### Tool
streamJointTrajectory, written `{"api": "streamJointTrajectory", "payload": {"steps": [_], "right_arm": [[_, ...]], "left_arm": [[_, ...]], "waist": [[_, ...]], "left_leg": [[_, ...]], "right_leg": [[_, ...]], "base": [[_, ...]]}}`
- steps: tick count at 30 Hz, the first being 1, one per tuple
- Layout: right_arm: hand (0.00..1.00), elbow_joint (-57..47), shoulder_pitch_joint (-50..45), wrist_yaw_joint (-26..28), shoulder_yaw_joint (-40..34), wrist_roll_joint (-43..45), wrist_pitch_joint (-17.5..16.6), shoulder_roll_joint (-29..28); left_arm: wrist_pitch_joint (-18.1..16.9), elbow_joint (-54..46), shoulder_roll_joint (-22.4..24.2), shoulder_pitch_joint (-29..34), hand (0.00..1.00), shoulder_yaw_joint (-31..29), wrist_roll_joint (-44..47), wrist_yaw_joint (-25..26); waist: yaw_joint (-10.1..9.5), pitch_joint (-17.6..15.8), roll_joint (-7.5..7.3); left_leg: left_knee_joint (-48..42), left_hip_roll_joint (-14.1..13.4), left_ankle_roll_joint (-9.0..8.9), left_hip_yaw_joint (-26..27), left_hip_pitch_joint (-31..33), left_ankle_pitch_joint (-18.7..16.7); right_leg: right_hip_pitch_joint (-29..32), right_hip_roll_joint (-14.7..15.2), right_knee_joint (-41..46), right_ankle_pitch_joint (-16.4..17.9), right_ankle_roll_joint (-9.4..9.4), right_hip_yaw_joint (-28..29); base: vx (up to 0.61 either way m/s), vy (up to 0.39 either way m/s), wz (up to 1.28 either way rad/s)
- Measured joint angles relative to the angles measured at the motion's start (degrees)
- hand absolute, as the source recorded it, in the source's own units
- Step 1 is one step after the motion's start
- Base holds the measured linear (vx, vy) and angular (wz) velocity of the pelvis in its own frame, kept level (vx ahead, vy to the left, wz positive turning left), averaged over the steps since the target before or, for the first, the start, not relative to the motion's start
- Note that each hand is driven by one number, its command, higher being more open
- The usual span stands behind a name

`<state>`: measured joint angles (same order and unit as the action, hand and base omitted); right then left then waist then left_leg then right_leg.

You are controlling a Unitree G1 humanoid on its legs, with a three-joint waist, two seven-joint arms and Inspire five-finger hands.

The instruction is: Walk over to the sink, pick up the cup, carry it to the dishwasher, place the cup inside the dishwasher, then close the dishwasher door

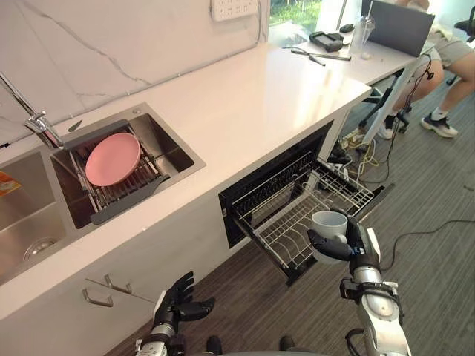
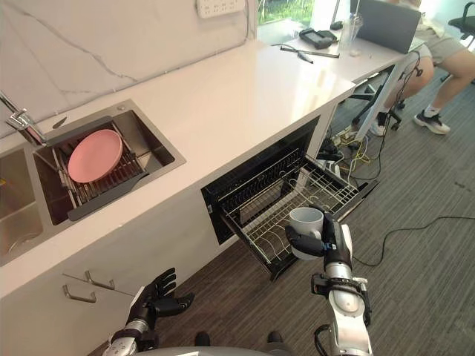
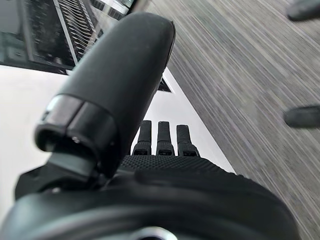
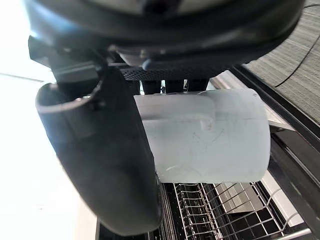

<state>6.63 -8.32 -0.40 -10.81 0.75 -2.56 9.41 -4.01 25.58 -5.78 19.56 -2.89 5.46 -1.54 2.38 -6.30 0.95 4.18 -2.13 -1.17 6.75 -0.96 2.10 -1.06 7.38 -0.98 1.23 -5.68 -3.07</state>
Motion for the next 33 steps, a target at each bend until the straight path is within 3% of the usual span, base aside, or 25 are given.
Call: {"api": "streamJointTrajectory", "payload": {"steps": [7,11,17,25,33], "right_arm": [[0.3,1.35,7.15,-0.35,0.0,-0.42,-0.01,3.77],[0.3,2.0,10.88,-1.32,0.04,-0.38,-0.03,7.15],[0.3,6.22,16.61,-2.37,2.42,-0.37,-0.31,11.08],[0.3,11.63,22.02,-3.03,6.89,-0.42,-0.31,13.53],[0.3,15.79,27.7,-3.64,9.1,-0.96,-0.31,15.06]], "left_arm": [[-0.27,2.71,-0.47,-2.67,0.9,-3.44,0.01,1.53],[-0.71,4.21,-0.28,-4.79,0.9,-3.44,0.02,2.01],[-2.14,4.74,-0.27,-6.51,0.9,-3.46,0.07,3.12],[-3.19,6.21,-0.21,-7.97,0.9,-3.37,0.12,4.18],[-3.45,6.21,-0.3,-8.83,0.9,-3.27,0.12,4.2]], "waist": [[-0.43,-5.35,0.76],[-1.45,-7.66,1.98],[-1.58,-11.55,2.5],[-2.41,-14.06,3.96],[-3.12,-16.01,4.18]], "left_leg": [[-4.05,0.01,-0.09,-1.34,6.12,-0.67],[-7.14,0.03,0.06,-1.75,9.79,-1.54],[-10.0,0.09,0.2,-2.82,13.22,-1.85],[-11.49,0.16,0.25,-4.19,15.53,-1.81],[-12.18,0.36,0.42,-5.33,16.54,-1.66]], "right_leg": [[3.79,0.26,1.16,-0.25,-0.03,-1.12],[6.34,0.51,2.42,-0.27,-0.01,-1.37],[8.83,0.69,4.14,-0.26,-0.01,-2.05],[10.11,0.65,4.94,-0.25,0.09,-3.25],[10.3,0.72,5.21,-0.21,0.17,-4.23]], "base": [[-0.02,-0.004,0.12],[-0.05,0.0,0.07],[-0.06,0.0,0.08],[-0.03,-0.009,0.08],[-0.02,-0.007,0.08]]}}
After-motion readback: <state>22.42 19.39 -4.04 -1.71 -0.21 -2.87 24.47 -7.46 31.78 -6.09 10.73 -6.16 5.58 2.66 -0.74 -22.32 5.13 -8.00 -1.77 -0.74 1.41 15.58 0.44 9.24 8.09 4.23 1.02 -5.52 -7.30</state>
